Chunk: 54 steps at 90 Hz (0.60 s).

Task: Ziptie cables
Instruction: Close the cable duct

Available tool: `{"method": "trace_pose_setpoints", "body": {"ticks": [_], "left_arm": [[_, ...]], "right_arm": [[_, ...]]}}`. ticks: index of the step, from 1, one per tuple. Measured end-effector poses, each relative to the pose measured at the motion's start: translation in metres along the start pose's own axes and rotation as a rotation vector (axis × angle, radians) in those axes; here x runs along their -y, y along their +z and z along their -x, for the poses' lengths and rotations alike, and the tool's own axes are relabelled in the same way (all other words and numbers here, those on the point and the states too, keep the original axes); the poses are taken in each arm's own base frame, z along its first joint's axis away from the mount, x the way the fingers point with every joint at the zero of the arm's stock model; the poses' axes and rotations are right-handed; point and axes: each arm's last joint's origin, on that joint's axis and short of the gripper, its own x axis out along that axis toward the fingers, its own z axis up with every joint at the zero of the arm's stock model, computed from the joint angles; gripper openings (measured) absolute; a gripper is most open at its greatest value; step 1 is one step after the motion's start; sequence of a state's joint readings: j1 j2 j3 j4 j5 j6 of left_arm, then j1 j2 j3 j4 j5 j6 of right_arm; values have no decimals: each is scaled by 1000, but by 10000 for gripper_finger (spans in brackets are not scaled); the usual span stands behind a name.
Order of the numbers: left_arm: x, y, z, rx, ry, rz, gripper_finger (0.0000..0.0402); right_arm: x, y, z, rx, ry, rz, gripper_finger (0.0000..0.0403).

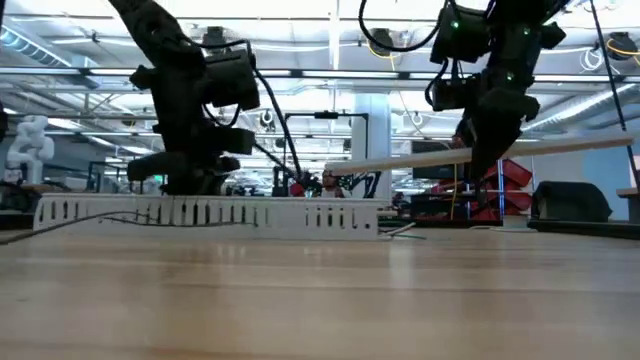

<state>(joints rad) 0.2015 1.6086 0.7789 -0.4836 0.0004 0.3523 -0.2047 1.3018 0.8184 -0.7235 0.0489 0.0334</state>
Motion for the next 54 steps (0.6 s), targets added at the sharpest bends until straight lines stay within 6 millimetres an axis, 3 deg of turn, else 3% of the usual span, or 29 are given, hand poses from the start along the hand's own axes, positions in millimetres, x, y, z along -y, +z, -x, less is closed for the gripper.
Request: {"method": "trace_pose_setpoints", "body": {"ticks": [15,29,41,54], "left_arm": [[-7,-8,15,-8,-11,71,175],[-9,-19,46,24,0,190,210],[-10,-17,70,185,-9,271,214],[-4,7,88,454,9,277,215]], "right_arm": [[0,-1,-1,0,2,1,205],[0,1,-1,14,2,44,205],[-1,4,-1,47,2,91,205],[-1,7,0,80,10,149,205]]}}
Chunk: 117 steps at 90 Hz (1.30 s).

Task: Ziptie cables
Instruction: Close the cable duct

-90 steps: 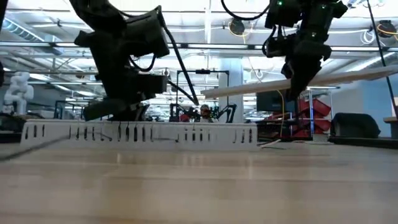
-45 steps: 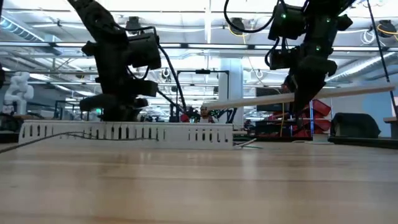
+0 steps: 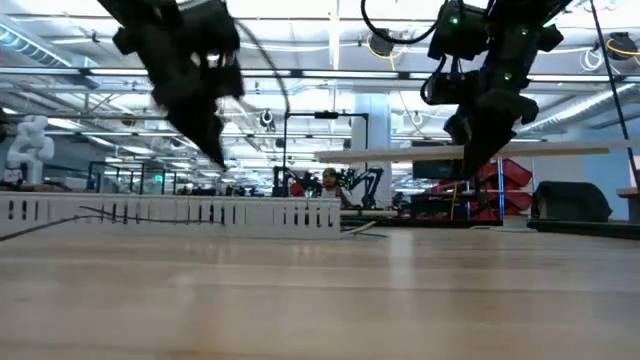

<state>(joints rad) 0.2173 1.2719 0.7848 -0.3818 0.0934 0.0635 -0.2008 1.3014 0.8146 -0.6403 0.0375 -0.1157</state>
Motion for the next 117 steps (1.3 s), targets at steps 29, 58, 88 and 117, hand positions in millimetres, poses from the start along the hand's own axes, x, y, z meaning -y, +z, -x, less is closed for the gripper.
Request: {"method": "trace_pose_setpoints", "body": {"ticks": [29,58,88,117], "left_arm": [[30,11,-41,76,-44,-99,215],[33,1,-68,-7,10,-82,215],[31,2,-68,-2,20,-71,261],[25,2,-72,-6,69,-70,315]], "right_arm": [[-13,-3,-11,58,18,175,205],[-17,-9,-18,23,-44,143,205],[-19,-10,-30,-28,-35,126,205],[-19,-7,-34,-16,-36,125,205]]}}
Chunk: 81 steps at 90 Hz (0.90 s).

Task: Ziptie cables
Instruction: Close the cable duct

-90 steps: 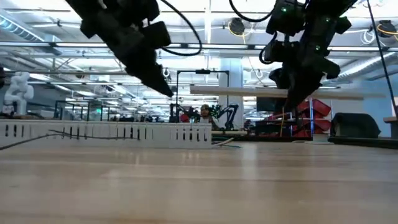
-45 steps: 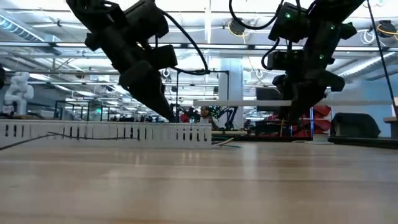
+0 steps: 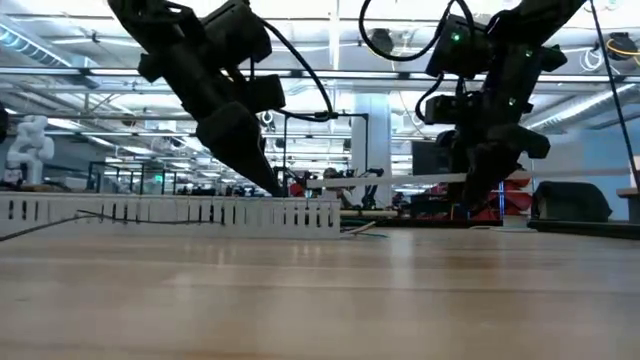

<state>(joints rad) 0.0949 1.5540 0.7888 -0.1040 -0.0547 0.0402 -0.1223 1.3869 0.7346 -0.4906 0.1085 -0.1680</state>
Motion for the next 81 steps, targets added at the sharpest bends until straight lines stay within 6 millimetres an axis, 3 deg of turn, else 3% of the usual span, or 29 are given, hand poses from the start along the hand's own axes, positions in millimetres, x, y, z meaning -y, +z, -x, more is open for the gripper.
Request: {"method": "trace_pose_setpoints", "body": {"ticks": [29,61,81], "left_arm": [[-1,-4,-32,-68,20,11,316],[-3,15,-31,20,49,13,295],[-3,16,-31,28,35,9,294]], "right_arm": [[1,3,2,15,-3,-9,205],[1,3,2,7,-20,1,205],[4,3,2,2,-50,26,205]]}}
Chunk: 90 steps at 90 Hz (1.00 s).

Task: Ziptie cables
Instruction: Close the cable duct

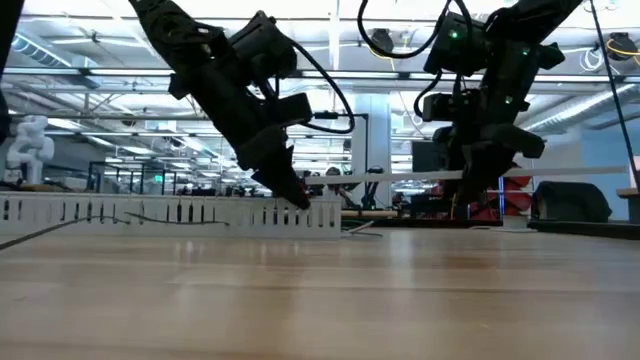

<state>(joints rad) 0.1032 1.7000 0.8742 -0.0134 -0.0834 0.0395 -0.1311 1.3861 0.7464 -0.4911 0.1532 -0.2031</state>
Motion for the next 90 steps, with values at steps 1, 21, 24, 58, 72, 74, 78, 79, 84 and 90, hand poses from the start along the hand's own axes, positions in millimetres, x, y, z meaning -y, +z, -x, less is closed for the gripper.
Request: {"method": "trace_pose_setpoints", "body": {"ticks": [1,21,24,58,72,74,78,79,84,90], "left_arm": [[0,0,0,0,0,0,294],[2,-13,-12,-88,-3,13,294],[2,-16,-16,-104,-3,19,294],[6,-20,-26,-119,-3,7,230],[7,-20,-26,-119,-13,-16,229],[7,-20,-26,-120,-16,-18,229],[7,-20,-26,-120,-25,-21,229],[7,-20,-26,-120,-28,-22,229],[8,-21,-26,-125,-38,-35,229],[8,-21,-26,-129,-40,-47,229]], "right_arm": [[0,0,0,0,-3,1,205],[5,-1,-1,-2,-16,11,205],[5,-1,-1,-1,-15,15,205],[4,2,-6,10,-13,9,205],[2,3,-25,-33,0,10,205],[1,3,-28,-37,1,11,205],[1,2,-31,-53,4,13,205],[0,2,-32,-57,4,14,205],[0,1,-36,-71,4,17,205],[0,0,-37,-80,5,23,205]]}}
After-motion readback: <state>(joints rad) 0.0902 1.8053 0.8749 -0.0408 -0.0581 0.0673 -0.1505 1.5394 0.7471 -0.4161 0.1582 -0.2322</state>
